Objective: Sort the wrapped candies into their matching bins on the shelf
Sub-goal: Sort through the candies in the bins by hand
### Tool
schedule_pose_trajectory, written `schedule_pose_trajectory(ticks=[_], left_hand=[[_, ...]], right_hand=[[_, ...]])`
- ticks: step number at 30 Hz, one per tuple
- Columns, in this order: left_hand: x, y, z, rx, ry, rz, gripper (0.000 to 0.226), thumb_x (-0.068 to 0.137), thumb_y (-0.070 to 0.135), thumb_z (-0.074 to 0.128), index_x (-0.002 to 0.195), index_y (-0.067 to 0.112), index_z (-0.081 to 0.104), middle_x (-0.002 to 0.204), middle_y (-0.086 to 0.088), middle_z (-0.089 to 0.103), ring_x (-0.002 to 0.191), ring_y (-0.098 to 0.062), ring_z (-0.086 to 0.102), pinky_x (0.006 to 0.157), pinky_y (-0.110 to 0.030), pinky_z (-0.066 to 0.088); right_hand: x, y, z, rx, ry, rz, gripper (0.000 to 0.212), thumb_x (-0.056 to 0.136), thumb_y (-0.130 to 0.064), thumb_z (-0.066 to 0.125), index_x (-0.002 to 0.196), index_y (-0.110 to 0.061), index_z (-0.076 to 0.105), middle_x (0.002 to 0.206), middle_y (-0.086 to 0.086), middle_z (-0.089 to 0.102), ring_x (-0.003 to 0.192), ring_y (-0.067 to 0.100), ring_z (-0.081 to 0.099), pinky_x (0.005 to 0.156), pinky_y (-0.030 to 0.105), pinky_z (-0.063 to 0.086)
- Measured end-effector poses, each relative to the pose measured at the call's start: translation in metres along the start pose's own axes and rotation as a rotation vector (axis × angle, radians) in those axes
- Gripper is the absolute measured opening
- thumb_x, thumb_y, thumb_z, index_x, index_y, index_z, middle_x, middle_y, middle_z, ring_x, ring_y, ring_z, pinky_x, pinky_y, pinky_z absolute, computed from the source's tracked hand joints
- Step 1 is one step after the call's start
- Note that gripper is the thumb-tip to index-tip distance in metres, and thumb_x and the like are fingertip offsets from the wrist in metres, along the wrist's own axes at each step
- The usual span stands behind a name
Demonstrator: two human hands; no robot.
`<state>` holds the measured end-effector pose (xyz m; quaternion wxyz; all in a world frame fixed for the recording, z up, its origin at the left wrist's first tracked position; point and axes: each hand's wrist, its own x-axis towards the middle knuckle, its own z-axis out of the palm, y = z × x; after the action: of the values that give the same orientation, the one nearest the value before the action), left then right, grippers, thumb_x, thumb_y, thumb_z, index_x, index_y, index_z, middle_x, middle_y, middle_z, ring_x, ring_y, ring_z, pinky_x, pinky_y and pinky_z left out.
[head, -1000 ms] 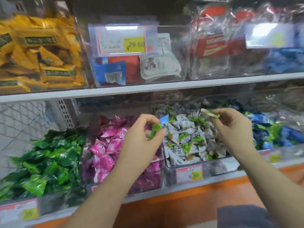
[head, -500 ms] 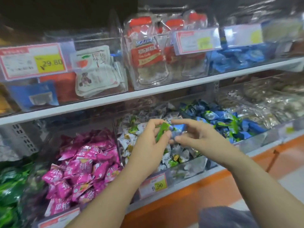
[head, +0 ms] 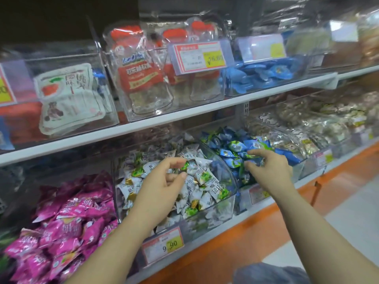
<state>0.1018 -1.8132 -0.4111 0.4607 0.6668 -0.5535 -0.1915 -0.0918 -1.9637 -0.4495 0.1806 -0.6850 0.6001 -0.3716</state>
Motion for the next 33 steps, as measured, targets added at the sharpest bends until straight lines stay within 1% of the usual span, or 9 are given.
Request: schedule_pose_trajectory(ticks=[3, 7, 10, 13, 16, 18, 24, 28, 33], left_hand=[[-0.001, -0.004, -0.002, 0.011, 0.015, -0.007, 0.016, 0.095, 0.025, 0.053, 0.104, 0.037, 0.055, 0.079, -0.015, 0.063, 0.035, 0.001, 0.039, 0.042, -0.011, 0.034], [-0.004, -0.008, -0.007, 0.038, 0.028, 0.023, 0.017, 0.095, 0.022, 0.053, 0.102, 0.036, 0.059, 0.07, 0.004, 0.058, 0.041, 0.0, 0.042, 0.043, -0.009, 0.033], [-0.011, -0.006, -0.019, 0.087, 0.052, 0.079, 0.021, 0.094, 0.021, 0.054, 0.093, 0.042, 0.058, 0.085, 0.013, 0.06, 0.063, 0.007, 0.053, 0.053, -0.005, 0.037], [-0.023, -0.007, -0.04, 0.135, 0.103, 0.137, 0.025, 0.093, 0.021, 0.055, 0.09, 0.045, 0.057, 0.098, 0.026, 0.059, 0.077, 0.007, 0.057, 0.064, -0.01, 0.043], [-0.04, -0.013, -0.068, 0.196, 0.18, 0.176, 0.027, 0.092, 0.017, 0.057, 0.089, 0.043, 0.058, 0.09, 0.025, 0.059, 0.07, 0.014, 0.053, 0.063, -0.004, 0.038], [-0.053, -0.02, -0.089, 0.226, 0.238, 0.186, 0.032, 0.091, 0.015, 0.058, 0.086, 0.046, 0.057, 0.089, 0.024, 0.061, 0.082, 0.01, 0.055, 0.069, -0.002, 0.038], [-0.094, -0.064, -0.155, 0.339, 0.365, 0.11, 0.035, 0.09, 0.014, 0.059, 0.084, 0.048, 0.055, 0.089, 0.028, 0.061, 0.087, 0.007, 0.057, 0.071, -0.003, 0.038], [-0.118, -0.09, -0.198, 0.402, 0.409, 0.062, 0.033, 0.09, 0.015, 0.059, 0.084, 0.047, 0.056, 0.088, 0.02, 0.064, 0.08, -0.002, 0.06, 0.074, -0.02, 0.047], [-0.13, -0.123, -0.252, 0.4, 0.389, -0.096, 0.029, 0.091, 0.017, 0.058, 0.082, 0.044, 0.057, 0.087, 0.022, 0.064, 0.081, 0.008, 0.058, 0.07, -0.011, 0.042]], right_hand=[[-0.001, -0.002, 0.001, -0.013, -0.003, -0.01, 0.019, 0.082, -0.037, 0.065, 0.1, -0.035, 0.068, 0.074, 0.001, 0.066, 0.099, 0.03, 0.058, 0.084, 0.037, 0.041], [-0.009, -0.015, 0.003, 0.103, 0.023, -0.05, 0.009, 0.085, -0.03, 0.064, 0.091, -0.035, 0.066, 0.092, -0.001, 0.07, 0.099, 0.025, 0.059, 0.087, 0.038, 0.042], [-0.023, -0.042, 0.004, 0.228, 0.015, -0.139, 0.01, 0.087, -0.021, 0.062, 0.093, -0.023, 0.07, 0.089, -0.006, 0.068, 0.086, 0.019, 0.061, 0.087, 0.042, 0.048], [-0.042, -0.079, 0.011, 0.287, -0.038, -0.272, 0.013, 0.089, -0.021, 0.06, 0.097, -0.021, 0.07, 0.085, -0.008, 0.066, 0.082, 0.01, 0.059, 0.075, 0.028, 0.047], [-0.064, -0.117, 0.026, 0.297, -0.117, -0.401, 0.009, 0.089, -0.023, 0.06, 0.094, -0.024, 0.068, 0.077, -0.014, 0.062, 0.072, 0.001, 0.055, 0.061, 0.014, 0.04], [-0.081, -0.142, 0.038, 0.303, -0.18, -0.465, 0.008, 0.088, -0.023, 0.061, 0.092, -0.026, 0.067, 0.071, -0.022, 0.056, 0.067, -0.005, 0.052, 0.057, 0.008, 0.037], [-0.132, -0.216, 0.084, 0.415, -0.388, -0.598, 0.011, 0.084, -0.018, 0.065, 0.086, -0.028, 0.069, 0.074, -0.012, 0.066, 0.073, 0.007, 0.062, 0.072, 0.022, 0.048], [-0.162, -0.258, 0.12, 0.448, -0.519, -0.682, 0.01, 0.083, -0.017, 0.066, 0.089, -0.022, 0.073, 0.079, -0.008, 0.07, 0.075, 0.008, 0.063, 0.076, 0.021, 0.049], [-0.18, -0.292, 0.161, 0.373, -0.685, -0.734, 0.019, 0.088, -0.02, 0.062, 0.105, -0.018, 0.072, 0.101, -0.004, 0.071, 0.09, 0.006, 0.062, 0.084, 0.014, 0.042]])
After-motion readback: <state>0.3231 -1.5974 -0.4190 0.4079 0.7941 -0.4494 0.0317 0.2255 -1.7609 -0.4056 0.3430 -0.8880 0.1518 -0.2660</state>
